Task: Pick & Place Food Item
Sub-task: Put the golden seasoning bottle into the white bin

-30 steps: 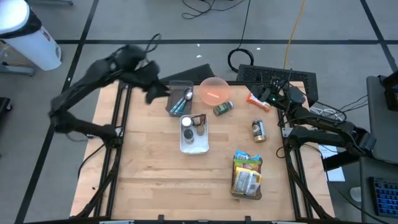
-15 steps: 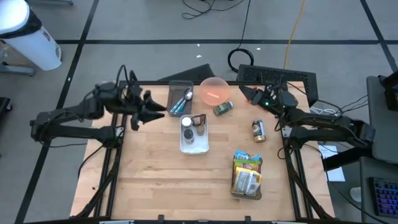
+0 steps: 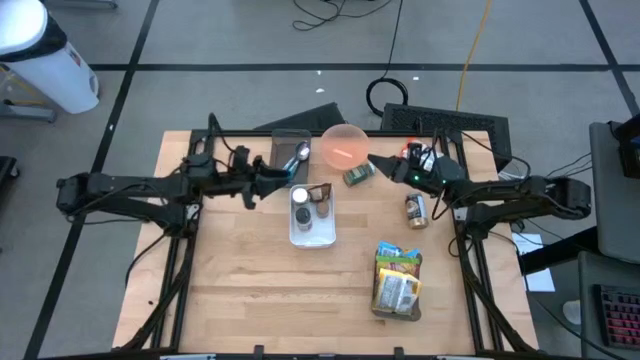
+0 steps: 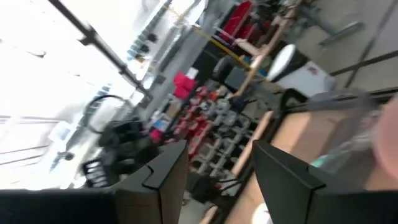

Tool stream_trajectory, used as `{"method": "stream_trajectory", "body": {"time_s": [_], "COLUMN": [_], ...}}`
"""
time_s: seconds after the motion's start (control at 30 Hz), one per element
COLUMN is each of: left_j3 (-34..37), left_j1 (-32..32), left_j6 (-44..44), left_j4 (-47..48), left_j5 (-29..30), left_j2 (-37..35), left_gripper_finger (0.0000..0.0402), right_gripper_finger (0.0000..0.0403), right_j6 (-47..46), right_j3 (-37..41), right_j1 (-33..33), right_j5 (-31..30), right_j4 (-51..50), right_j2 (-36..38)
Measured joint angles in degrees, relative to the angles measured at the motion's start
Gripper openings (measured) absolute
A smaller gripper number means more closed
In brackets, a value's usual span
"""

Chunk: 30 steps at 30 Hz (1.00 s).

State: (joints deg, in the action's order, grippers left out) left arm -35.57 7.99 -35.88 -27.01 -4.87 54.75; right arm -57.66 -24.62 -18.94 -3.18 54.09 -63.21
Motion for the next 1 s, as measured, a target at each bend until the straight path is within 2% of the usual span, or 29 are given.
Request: {"method": "stream_trajectory", "body": {"time_s": [0.13, 0.23, 0.4, 0.5, 0.57, 0.67, 0.8, 0.9, 1.0], "left_j3": [0.0, 0.0, 0.0, -0.3, -0.9, -2.3, -5.1, -7.2, -8.9], "left_j1": [0.0, 0.1, 0.1, 0.1, 0.0, -0.7, -1.4, -1.3, -1.3], "left_j6": [0.4, 0.2, -9.7, -10.3, -10.3, -8.1, -5.6, -5.3, -4.7], "left_j4": [-5.0, -12.9, -27.9, -32.4, -32.9, -33.0, -32.7, -32.0, -30.6], "left_j5": [0.6, 3.7, 9.1, 9.4, 9.4, 9.5, 9.5, 12.2, 13.4], "left_j2": [5.4, 9.5, 16.9, 19.7, 20.8, 21.4, 21.8, 21.7, 21.8], "left_gripper_finger": [0.0173, 0.0173, 0.0173, 0.0173, 0.0173, 0.0172, 0.0172, 0.0172, 0.0172], "right_gripper_finger": [0.0171, 0.0171, 0.0171, 0.0171, 0.0171, 0.0171, 0.0171, 0.0171, 0.0171], "right_j6": [-0.2, -0.8, 0.4, 6.1, 7.8, 7.9, 16.0, 28.1, 40.7], "right_j3": [0.0, 0.0, 0.0, 0.0, -0.3, -2.4, -7.8, -12.9, -17.5], "right_j1": [2.0, 2.9, 2.9, 2.9, 2.5, 0.6, -2.1, -3.3, -3.6], "right_j5": [0.1, 0.2, 0.5, 4.6, 8.3, 17.2, 30.8, 35.7, 36.1], "right_j4": [5.5, 10.6, 21.2, 26.6, 25.3, 14.6, -11.0, -30.8, -47.0], "right_j2": [-1.8, -2.7, -3.0, -2.4, -1.0, 1.8, 5.4, 6.8, 7.2]}}
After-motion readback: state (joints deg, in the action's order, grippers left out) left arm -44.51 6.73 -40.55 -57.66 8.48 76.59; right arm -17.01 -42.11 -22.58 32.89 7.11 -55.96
